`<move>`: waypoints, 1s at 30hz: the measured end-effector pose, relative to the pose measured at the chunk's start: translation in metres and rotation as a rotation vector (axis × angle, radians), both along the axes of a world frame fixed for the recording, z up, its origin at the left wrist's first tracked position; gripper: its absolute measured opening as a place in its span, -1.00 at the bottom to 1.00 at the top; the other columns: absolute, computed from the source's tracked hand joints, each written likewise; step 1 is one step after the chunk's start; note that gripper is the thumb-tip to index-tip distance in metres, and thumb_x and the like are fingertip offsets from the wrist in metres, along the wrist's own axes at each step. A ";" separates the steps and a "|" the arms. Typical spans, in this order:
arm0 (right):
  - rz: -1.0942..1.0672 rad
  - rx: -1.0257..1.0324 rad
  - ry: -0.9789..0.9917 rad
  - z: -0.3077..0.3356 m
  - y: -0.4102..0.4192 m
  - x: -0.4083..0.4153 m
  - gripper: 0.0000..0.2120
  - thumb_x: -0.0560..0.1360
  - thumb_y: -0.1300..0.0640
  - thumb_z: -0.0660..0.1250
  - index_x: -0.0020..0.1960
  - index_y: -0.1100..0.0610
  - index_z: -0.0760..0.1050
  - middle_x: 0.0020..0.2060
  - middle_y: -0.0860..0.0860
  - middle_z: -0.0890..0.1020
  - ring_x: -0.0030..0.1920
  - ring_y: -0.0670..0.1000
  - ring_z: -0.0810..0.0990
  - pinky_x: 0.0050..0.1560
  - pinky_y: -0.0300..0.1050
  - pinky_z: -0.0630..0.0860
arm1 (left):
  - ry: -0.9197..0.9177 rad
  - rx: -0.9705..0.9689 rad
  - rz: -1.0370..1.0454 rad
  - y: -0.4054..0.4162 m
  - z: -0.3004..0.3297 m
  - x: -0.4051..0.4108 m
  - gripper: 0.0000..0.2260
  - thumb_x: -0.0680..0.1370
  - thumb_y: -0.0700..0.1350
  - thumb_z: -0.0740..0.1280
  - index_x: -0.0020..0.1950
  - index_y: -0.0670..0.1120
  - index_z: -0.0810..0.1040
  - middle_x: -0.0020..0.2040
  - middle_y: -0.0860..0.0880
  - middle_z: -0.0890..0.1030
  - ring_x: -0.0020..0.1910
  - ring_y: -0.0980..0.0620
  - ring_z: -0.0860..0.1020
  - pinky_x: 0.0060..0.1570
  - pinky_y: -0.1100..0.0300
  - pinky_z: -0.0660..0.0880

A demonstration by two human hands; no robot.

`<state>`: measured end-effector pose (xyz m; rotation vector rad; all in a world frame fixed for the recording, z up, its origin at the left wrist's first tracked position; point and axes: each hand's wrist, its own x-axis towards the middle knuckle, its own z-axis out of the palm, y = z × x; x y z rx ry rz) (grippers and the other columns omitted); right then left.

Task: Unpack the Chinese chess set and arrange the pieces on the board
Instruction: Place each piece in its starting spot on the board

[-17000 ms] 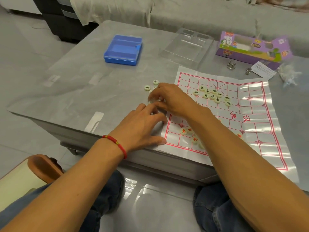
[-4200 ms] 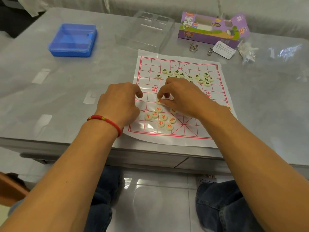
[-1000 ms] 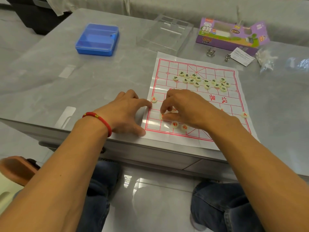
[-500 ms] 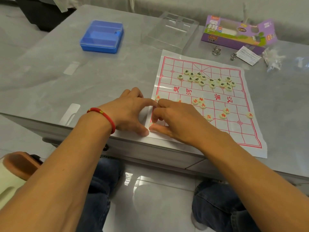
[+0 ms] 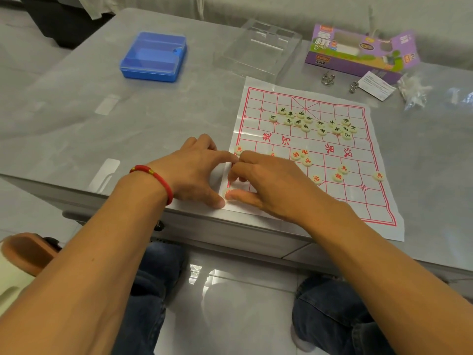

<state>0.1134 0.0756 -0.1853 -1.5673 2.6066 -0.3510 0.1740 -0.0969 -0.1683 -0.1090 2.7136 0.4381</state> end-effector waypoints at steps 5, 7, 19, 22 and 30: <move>-0.185 -0.026 0.022 0.011 0.024 -0.039 -0.84 0.57 0.04 0.36 0.13 -0.02 0.60 0.01 -0.09 0.57 -0.06 -0.07 0.54 -0.04 -0.13 0.57 | -0.003 0.003 -0.003 -0.001 -0.001 0.000 -0.20 0.39 0.14 0.53 0.53 0.22 0.18 0.41 0.00 0.24 0.41 -0.06 0.21 0.39 -0.04 0.32; -0.202 0.019 -0.020 0.010 0.033 -0.046 -0.81 0.55 0.05 0.39 0.16 -0.02 0.61 -0.01 -0.11 0.56 -0.11 -0.11 0.50 -0.09 -0.25 0.49 | -0.001 0.007 -0.005 -0.001 -0.001 0.000 -0.20 0.40 0.14 0.53 0.53 0.22 0.19 0.41 0.01 0.24 0.41 -0.06 0.21 0.39 -0.04 0.32; -0.114 0.072 -0.014 0.009 0.017 -0.033 -0.80 0.52 -0.03 0.42 0.10 0.00 0.67 -0.06 -0.09 0.57 -0.10 -0.06 0.52 -0.13 -0.19 0.51 | -0.008 0.000 -0.001 0.000 0.000 -0.001 -0.19 0.39 0.14 0.53 0.54 0.22 0.18 0.42 0.00 0.24 0.42 -0.06 0.21 0.39 -0.03 0.32; -0.048 0.094 0.031 0.007 0.012 -0.020 -0.81 0.54 -0.03 0.39 0.09 0.00 0.66 -0.04 -0.08 0.58 -0.09 -0.04 0.55 -0.06 -0.10 0.58 | -0.010 -0.005 -0.001 0.000 -0.001 -0.002 -0.19 0.39 0.14 0.53 0.54 0.23 0.17 0.42 0.00 0.23 0.42 -0.06 0.20 0.39 -0.02 0.32; -0.151 0.099 -0.129 0.023 0.039 -0.041 -0.80 0.54 0.05 0.40 0.15 -0.01 0.64 -0.01 -0.10 0.62 -0.20 -0.16 0.47 -0.15 -0.38 0.39 | 0.006 0.008 -0.012 -0.001 -0.002 0.000 -0.20 0.40 0.14 0.53 0.54 0.21 0.19 0.41 0.00 0.25 0.41 -0.06 0.21 0.38 -0.04 0.32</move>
